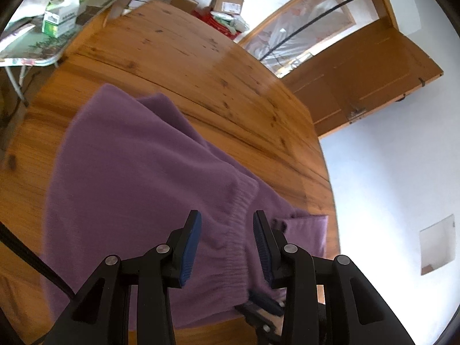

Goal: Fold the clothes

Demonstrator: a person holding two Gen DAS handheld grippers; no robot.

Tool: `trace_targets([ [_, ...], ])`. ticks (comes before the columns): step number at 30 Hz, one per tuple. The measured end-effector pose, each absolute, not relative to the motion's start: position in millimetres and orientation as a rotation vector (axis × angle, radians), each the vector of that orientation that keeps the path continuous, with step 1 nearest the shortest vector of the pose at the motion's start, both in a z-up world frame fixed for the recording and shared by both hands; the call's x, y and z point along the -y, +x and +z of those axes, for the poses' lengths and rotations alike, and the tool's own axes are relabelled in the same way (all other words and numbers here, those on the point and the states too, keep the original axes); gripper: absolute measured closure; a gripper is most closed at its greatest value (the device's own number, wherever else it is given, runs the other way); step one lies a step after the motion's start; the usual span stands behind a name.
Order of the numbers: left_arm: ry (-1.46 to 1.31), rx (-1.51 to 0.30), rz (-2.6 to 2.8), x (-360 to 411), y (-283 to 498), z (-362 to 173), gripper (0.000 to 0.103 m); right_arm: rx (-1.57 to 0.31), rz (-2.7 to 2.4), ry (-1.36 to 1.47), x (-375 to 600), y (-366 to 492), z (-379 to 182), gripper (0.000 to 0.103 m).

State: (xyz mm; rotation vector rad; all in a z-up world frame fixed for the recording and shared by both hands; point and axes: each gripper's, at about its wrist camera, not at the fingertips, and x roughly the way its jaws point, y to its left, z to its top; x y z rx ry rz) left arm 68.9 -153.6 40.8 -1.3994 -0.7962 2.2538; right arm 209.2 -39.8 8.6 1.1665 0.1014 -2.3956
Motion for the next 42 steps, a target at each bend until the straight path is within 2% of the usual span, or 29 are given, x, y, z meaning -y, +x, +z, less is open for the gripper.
trace_targets([
  [10,-1.407,0.785,2.345,193.2,65.8,43.3,0.064,-0.065,-2.393,0.955,62.5,198.8,39.2,0.086],
  [11,-1.41,0.774,2.358,197.0,65.3,44.1,0.064,-0.07,-2.389,0.936,66.8,198.1,41.0,0.083],
  [14,-1.423,0.762,2.387,210.0,66.0,46.1,0.064,-0.105,-2.356,0.896,86.2,195.0,40.2,0.053],
  [15,-1.43,0.756,2.393,214.2,65.6,46.5,0.064,-0.12,-2.34,0.886,94.0,193.5,38.8,0.052],
  [27,-1.565,0.649,2.411,240.8,46.1,28.2,0.064,-0.226,-2.212,0.858,177.4,182.3,16.1,0.044],
  [36,-1.597,0.606,2.405,250.5,37.2,16.0,0.064,-0.395,-2.244,0.907,224.3,182.9,-4.1,0.043],
  [42,-1.588,0.624,2.348,251.4,27.1,10.0,0.064,-0.339,-2.297,0.957,222.2,169.8,-5.6,0.043],
])
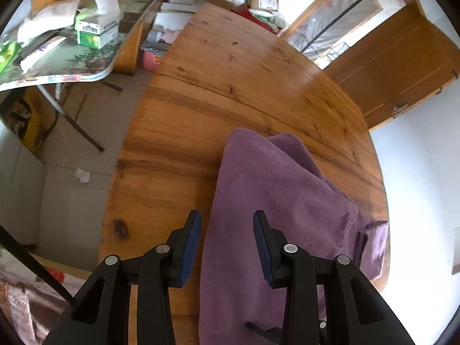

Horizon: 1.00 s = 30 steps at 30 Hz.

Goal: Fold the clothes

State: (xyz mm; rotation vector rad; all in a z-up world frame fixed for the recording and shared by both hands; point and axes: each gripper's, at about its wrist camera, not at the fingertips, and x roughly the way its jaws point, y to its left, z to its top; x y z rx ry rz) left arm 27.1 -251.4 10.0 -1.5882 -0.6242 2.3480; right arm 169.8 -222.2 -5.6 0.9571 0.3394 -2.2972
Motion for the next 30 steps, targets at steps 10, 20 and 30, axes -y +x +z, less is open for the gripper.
trace_targets([
  [10,-1.608,0.678,2.271,248.3,12.0,-3.0,0.064,-0.268,-2.274,1.02,221.1,156.9,-7.4,0.049],
  [20,-1.591,0.677,2.243,242.6,-1.6,-4.5,0.064,-0.278,-2.288,1.008,223.6,152.1,-9.7,0.062],
  [30,-1.617,0.811,2.195,240.3,-7.6,-8.9,0.079,-0.243,-2.231,1.003,219.7,148.3,-5.6,0.093],
])
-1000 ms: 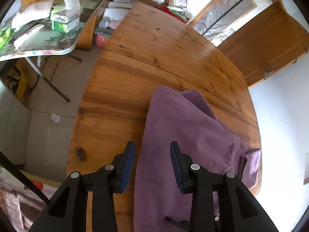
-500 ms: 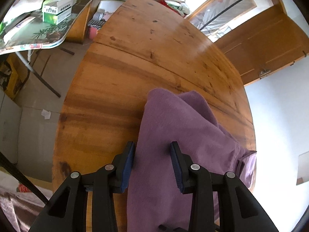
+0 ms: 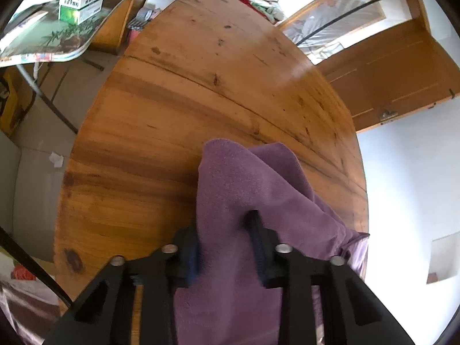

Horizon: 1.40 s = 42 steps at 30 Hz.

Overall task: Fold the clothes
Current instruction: 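Lift the purple garment edge up with the left gripper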

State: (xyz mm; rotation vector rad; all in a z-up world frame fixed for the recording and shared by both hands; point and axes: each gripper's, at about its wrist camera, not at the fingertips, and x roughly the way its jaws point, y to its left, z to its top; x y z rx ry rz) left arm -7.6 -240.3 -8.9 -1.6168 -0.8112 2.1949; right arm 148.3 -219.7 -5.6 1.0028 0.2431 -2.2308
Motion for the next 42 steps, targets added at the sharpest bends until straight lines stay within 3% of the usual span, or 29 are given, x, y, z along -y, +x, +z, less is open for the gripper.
trace_targets([
  [5,-1.602,0.84,2.219,236.9,-4.3,-0.4,0.092,-0.185,-2.221,0.961,209.9,153.6,8.8,0.094],
  [29,-1.317,0.792,2.198,153.0,27.8,106.5,0.093,0.046,-2.372,0.656,125.4,238.9,90.9,0.094],
  [42,-1.276,0.735,2.123,78.7,35.8,127.3,0.093,0.139,-2.48,0.59,37.0,252.4,126.7,0.094],
])
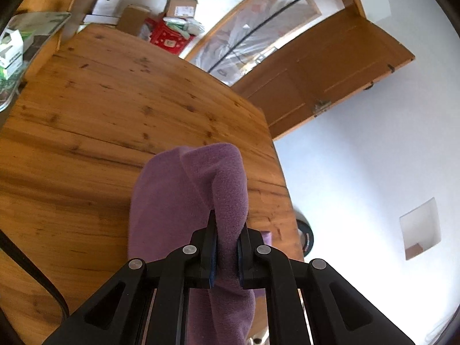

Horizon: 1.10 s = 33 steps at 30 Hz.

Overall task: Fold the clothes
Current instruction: 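Lift the purple garment edge up with the left gripper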

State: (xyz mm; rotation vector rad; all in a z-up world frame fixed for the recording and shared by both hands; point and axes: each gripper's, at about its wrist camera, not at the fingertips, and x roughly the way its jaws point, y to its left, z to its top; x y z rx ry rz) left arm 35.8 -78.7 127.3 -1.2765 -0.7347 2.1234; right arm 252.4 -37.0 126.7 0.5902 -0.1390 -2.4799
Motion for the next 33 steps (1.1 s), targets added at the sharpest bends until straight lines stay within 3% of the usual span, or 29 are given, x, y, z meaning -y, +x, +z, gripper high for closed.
trace_targets([
  [33,-1.34,0.517,2.07,-81.8,25.4,123.1,0.092,0.432,-2.626,0.572,-135.3,285.4,98.1,0.094],
])
